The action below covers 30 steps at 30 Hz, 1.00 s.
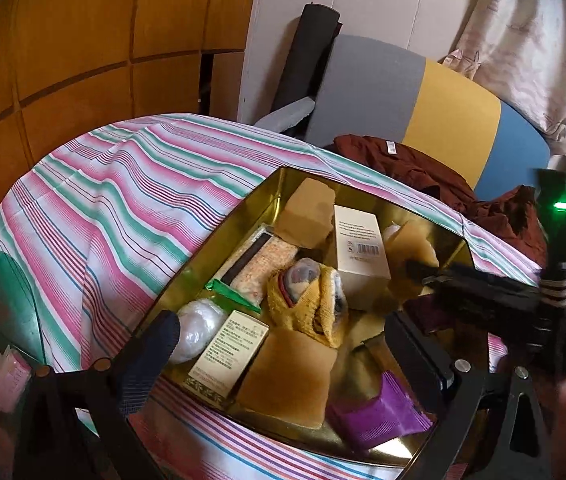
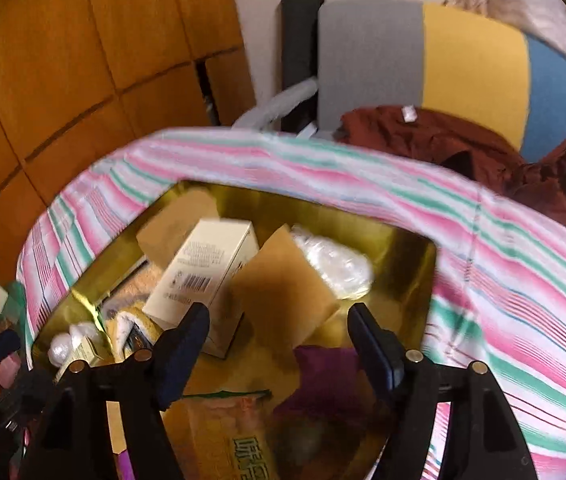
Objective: Organize objects
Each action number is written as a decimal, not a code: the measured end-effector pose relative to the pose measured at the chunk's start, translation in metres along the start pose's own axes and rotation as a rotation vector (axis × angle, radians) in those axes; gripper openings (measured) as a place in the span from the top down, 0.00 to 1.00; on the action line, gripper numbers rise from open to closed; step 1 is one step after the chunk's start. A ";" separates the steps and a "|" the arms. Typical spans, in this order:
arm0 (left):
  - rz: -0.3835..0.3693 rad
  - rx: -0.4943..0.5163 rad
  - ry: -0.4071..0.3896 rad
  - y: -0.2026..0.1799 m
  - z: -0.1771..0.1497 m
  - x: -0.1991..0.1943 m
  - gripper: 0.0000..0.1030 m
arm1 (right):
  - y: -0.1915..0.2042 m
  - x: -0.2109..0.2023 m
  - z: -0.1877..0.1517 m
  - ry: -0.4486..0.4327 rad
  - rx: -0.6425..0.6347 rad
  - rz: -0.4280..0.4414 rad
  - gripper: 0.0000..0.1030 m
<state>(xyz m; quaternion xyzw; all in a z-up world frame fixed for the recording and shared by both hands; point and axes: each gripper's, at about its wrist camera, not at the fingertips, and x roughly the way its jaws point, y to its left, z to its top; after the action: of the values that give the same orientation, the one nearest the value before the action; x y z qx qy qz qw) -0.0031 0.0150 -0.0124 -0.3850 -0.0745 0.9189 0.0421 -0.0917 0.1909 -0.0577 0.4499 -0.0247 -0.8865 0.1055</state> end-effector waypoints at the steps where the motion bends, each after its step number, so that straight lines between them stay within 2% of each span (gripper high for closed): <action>1: 0.010 0.003 -0.006 -0.001 0.000 -0.002 0.00 | 0.004 0.009 0.000 0.046 -0.017 0.011 0.30; 3: 0.033 0.016 -0.021 -0.002 0.000 -0.006 0.00 | 0.009 0.012 -0.004 0.070 -0.038 0.004 0.30; 10: 0.134 0.052 -0.054 -0.002 0.000 -0.015 0.00 | 0.025 -0.040 -0.018 -0.050 0.011 -0.031 0.28; 12: 0.128 0.057 -0.048 -0.002 -0.001 -0.016 0.00 | 0.027 -0.053 -0.021 -0.070 0.033 -0.046 0.26; 17: 0.161 0.033 -0.053 0.003 -0.002 -0.021 0.00 | 0.039 -0.078 -0.029 -0.101 0.045 -0.146 0.25; 20: 0.160 0.004 -0.018 0.008 0.000 -0.019 0.00 | 0.044 -0.085 -0.034 -0.109 0.050 -0.200 0.25; 25: 0.139 -0.052 0.034 0.018 0.002 -0.015 0.00 | 0.045 -0.094 -0.042 -0.109 0.097 -0.217 0.25; 30: 0.152 -0.030 0.044 0.016 0.003 -0.016 0.00 | 0.047 -0.095 -0.046 -0.074 0.134 -0.266 0.25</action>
<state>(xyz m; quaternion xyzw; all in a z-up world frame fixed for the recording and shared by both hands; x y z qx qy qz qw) 0.0055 -0.0033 -0.0022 -0.4100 -0.0577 0.9097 -0.0319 0.0071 0.1673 -0.0030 0.4224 -0.0281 -0.9049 -0.0442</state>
